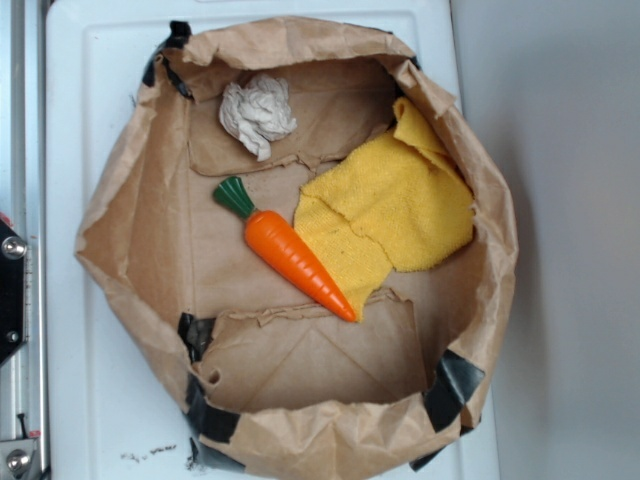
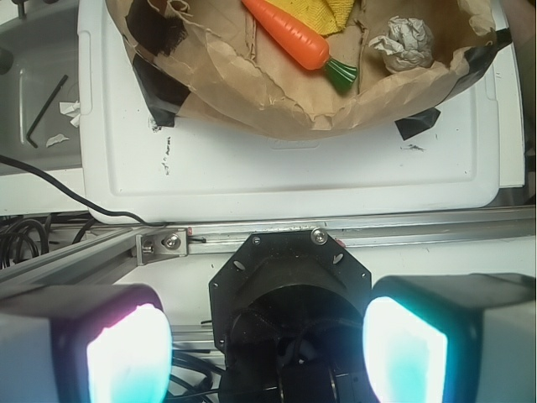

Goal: Grab the carrot.

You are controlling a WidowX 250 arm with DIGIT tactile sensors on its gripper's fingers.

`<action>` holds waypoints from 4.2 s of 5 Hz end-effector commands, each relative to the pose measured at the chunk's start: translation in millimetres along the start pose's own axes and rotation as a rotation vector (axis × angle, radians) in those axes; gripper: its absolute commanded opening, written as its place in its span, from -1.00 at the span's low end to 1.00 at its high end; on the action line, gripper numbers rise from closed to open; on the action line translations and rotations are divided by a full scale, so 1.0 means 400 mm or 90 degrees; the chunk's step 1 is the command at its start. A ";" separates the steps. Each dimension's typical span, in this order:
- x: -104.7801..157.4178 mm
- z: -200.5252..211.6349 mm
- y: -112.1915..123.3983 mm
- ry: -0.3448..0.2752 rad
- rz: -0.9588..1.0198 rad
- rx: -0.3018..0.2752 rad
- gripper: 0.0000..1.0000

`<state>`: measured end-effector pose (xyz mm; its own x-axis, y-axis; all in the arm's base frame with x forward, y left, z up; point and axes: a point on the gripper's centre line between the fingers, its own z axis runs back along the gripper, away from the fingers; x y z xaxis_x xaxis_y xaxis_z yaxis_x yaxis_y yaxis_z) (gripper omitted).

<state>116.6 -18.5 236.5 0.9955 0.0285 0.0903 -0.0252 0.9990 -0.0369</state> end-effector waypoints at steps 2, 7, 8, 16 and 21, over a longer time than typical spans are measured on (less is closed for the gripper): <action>0.059 -0.023 0.028 -0.001 0.026 0.002 1.00; 0.276 -0.116 0.149 -0.046 0.313 0.042 1.00; 0.276 -0.116 0.149 -0.046 0.313 0.042 1.00; 0.332 -0.143 0.167 -0.102 -0.111 -0.077 1.00; 0.617 -0.343 0.183 -0.082 -0.427 -0.040 1.00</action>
<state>357.3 59.2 94.3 0.8200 -0.5440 0.1778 0.5614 0.8250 -0.0646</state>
